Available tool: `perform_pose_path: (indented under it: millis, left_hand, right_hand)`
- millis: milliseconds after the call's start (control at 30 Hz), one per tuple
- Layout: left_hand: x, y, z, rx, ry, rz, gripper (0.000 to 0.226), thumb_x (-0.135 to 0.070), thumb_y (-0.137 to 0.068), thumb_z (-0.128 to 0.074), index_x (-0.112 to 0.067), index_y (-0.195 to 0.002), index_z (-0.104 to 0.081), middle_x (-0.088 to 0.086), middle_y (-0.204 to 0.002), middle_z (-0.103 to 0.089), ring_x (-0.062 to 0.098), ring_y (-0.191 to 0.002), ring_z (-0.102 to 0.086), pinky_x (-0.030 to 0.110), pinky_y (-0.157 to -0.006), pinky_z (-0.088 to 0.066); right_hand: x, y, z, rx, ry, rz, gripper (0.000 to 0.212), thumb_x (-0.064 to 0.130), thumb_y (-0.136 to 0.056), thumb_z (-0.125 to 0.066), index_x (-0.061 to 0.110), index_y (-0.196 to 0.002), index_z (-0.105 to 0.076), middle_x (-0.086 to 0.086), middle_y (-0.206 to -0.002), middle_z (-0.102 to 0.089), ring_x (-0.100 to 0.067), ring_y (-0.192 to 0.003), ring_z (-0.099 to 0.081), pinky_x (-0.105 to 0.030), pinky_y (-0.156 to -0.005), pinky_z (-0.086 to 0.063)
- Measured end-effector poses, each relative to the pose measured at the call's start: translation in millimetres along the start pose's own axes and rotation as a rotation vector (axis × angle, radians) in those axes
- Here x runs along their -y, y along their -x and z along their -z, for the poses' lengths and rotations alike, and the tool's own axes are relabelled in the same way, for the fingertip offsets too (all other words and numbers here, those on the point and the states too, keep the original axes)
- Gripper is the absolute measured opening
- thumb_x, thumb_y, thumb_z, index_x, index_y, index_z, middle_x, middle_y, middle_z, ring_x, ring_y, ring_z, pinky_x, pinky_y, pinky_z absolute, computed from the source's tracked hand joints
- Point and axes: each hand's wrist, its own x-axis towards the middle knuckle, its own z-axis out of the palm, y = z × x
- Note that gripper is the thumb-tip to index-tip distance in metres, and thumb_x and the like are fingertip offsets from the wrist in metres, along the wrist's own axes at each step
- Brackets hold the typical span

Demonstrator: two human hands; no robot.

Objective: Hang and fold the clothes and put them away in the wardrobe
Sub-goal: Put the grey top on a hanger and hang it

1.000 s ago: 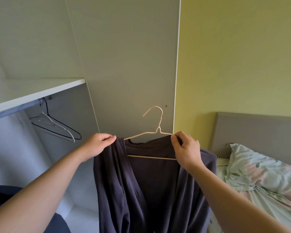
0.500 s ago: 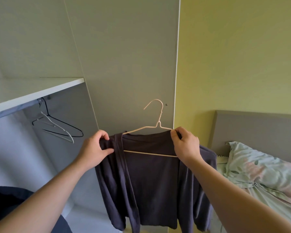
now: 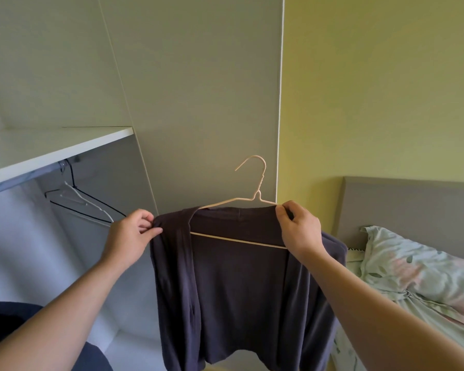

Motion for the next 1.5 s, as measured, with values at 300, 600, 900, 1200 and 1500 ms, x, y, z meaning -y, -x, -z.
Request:
perform_pose_path:
  millis: [300,600,900,1200,1500]
  left_hand:
    - [-18,1,6,-0.166,-0.06,0.0,0.009,-0.011,-0.097,-0.064,-0.019,-0.096,-0.068,0.001,-0.089,-0.072,0.003,-0.051,-0.066,0.013,-0.058,-0.046]
    - [-54,-26,2,0.078,-0.146,-0.03,0.018,-0.014,-0.099,-0.053,-0.029,-0.092,-0.058,-0.006,-0.088,-0.071,0.023,-0.084,-0.063,0.034,-0.073,-0.043]
    - [-52,6,-16,0.217,-0.25,-0.333,0.036,-0.057,-0.098,-0.04,-0.025,-0.096,-0.056,-0.01,-0.079,-0.063,0.02,-0.078,-0.063,0.035,-0.065,-0.047]
    - [-71,16,-37,0.217,-0.322,-0.433,0.046,-0.057,-0.099,-0.021,-0.019,-0.084,-0.042,0.002,-0.068,-0.059,0.037,-0.068,-0.058,0.042,-0.058,-0.049]
    - [-75,30,-57,0.258,-0.277,-0.442,0.035,-0.05,-0.103,-0.032,-0.027,-0.078,-0.031,-0.01,-0.065,-0.042,0.023,-0.059,-0.045,0.034,-0.052,-0.031]
  right_hand:
    - [3,1,-12,-0.024,-0.003,0.054,0.023,0.036,-0.103,-0.049,0.027,-0.082,-0.055,0.009,-0.075,-0.059,-0.021,-0.076,-0.053,-0.049,-0.088,-0.047]
    - [5,1,-21,-0.033,-0.038,0.076,0.022,0.034,-0.103,-0.051,0.025,-0.085,-0.057,0.004,-0.079,-0.062,-0.025,-0.078,-0.055,-0.049,-0.086,-0.047]
    - [-5,-3,-20,-0.003,0.076,0.082,0.024,0.04,-0.104,-0.045,0.026,-0.089,-0.058,0.008,-0.083,-0.062,-0.021,-0.078,-0.053,-0.039,-0.086,-0.037]
    - [-7,-1,-25,0.12,0.175,0.091,0.028,0.042,-0.105,-0.038,0.025,-0.089,-0.054,0.006,-0.086,-0.059,-0.023,-0.081,-0.052,-0.038,-0.084,-0.034]
    - [-2,13,-38,0.114,0.323,0.167,0.028,0.045,-0.105,-0.033,0.03,-0.089,-0.051,0.012,-0.084,-0.053,-0.022,-0.078,-0.05,-0.038,-0.079,-0.032]
